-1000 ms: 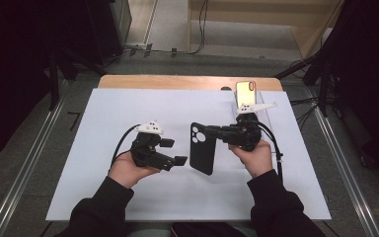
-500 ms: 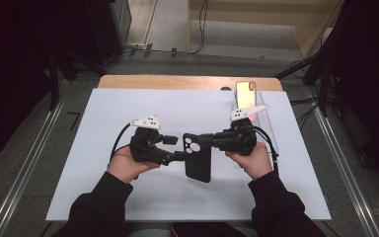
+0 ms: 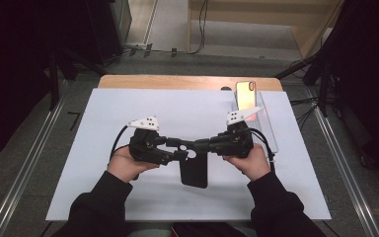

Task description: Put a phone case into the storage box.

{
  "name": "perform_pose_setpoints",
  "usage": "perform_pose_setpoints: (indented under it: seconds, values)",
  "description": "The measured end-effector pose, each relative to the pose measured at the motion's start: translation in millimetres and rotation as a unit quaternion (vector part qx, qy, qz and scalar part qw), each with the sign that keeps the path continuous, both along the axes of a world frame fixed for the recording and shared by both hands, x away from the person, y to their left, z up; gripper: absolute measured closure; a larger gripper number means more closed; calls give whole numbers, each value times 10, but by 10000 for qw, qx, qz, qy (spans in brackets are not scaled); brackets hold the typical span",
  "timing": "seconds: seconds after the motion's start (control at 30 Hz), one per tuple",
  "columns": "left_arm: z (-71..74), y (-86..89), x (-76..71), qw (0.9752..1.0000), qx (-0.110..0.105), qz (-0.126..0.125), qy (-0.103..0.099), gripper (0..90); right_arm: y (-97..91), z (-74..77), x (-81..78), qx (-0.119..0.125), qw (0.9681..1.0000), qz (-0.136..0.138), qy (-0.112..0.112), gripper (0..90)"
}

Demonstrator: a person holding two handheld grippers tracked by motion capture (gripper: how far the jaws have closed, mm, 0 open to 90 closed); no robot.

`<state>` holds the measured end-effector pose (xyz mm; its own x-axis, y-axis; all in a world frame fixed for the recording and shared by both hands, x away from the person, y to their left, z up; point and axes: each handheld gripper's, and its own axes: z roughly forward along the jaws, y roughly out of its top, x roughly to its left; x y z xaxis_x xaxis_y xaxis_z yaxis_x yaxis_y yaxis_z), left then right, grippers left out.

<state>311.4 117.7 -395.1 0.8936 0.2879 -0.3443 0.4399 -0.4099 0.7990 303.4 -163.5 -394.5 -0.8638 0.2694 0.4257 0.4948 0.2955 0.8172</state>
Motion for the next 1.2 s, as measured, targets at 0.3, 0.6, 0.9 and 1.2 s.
perform_pose_setpoints:
  seconds: [0.3,0.6,0.9,1.2]
  values:
    - [2,-12,-23,9995,-56,-296,82,678,19,-10,-2,130,9997,206,20,776]
    - [32,-23,-17,9983,-65,-564,114,771,-25,3,11,163,9996,227,62,731]
    - [72,40,-14,9994,-19,-336,-37,772,-19,52,-18,70,9995,-303,-94,544]
    - [114,102,14,9998,66,188,-50,769,-60,74,-25,-39,9953,-894,-370,309]
